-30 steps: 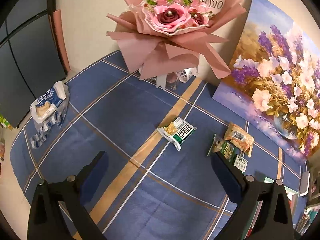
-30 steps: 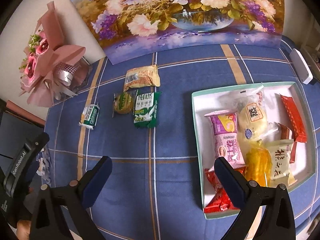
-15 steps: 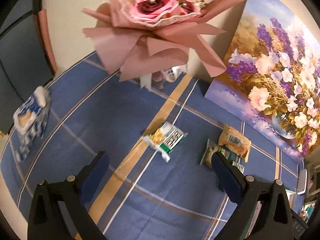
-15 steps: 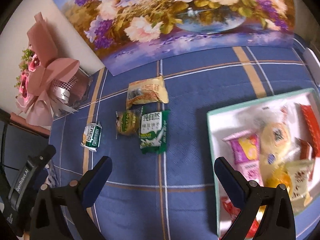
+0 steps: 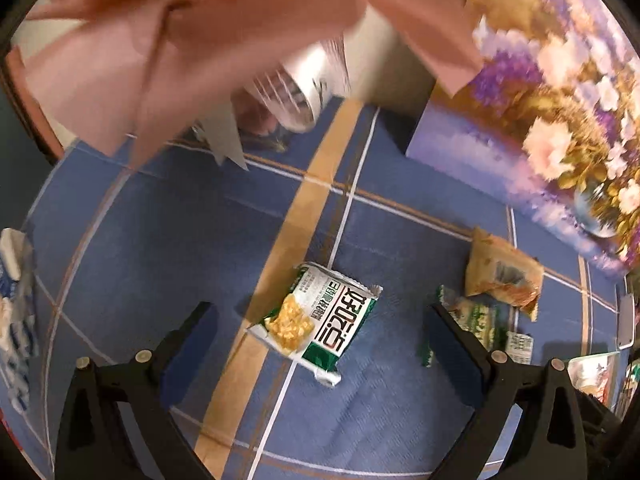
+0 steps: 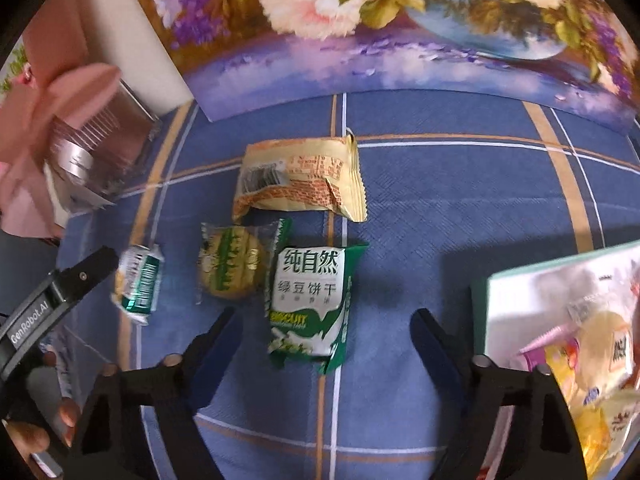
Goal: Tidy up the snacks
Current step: 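Grasp the green Haochidian packet with left tool while right tool grasps the green-white biscuit carton, then carry the green packet with left tool while right tool carries the biscuit carton over the tray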
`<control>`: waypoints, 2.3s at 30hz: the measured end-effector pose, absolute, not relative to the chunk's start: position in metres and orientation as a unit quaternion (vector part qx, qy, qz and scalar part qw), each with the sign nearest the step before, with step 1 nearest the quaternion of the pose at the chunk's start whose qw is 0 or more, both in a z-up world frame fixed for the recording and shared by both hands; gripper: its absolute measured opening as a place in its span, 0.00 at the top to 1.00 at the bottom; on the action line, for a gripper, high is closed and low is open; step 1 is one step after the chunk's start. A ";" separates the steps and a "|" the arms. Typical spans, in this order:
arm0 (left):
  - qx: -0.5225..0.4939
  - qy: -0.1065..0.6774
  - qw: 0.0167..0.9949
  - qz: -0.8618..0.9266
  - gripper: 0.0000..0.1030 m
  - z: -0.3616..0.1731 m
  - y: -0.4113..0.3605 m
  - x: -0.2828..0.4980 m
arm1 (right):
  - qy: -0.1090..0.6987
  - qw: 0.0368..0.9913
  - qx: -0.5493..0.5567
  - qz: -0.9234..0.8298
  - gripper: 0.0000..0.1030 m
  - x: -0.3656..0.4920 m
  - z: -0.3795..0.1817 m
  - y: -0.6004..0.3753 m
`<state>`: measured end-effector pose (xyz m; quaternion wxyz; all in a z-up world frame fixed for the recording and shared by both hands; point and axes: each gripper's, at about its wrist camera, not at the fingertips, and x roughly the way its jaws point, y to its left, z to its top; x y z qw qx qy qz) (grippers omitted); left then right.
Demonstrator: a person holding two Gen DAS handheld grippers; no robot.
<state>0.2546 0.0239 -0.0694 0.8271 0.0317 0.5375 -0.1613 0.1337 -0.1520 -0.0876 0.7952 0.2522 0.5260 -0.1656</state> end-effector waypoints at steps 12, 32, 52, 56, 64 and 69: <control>0.038 0.575 0.802 -0.157 0.47 -0.109 0.012 0.270 | 0.536 0.799 0.222 -0.161 0.56 0.148 -0.103 -0.147; -0.052 0.548 0.819 -0.160 0.50 -0.021 0.025 0.183 | 0.512 0.807 0.253 -0.150 0.59 0.069 -0.025 -0.135; -0.058 0.514 0.821 -0.243 0.50 0.037 -0.027 0.057 | 0.487 0.798 0.297 -0.197 0.59 -0.062 0.012 -0.160; -0.042 0.514 0.817 -0.258 0.50 0.033 -0.048 0.040 | 0.482 0.790 0.316 -0.209 0.59 -0.083 0.008 -0.178; -0.005 0.511 0.805 -0.302 0.50 0.032 -0.090 0.005 | 0.464 0.774 0.350 -0.251 0.59 -0.116 0.003 -0.229; 0.028 0.513 0.793 -0.328 0.50 0.024 -0.124 -0.010 | 0.458 0.754 0.361 -0.303 0.59 -0.143 -0.003 -0.268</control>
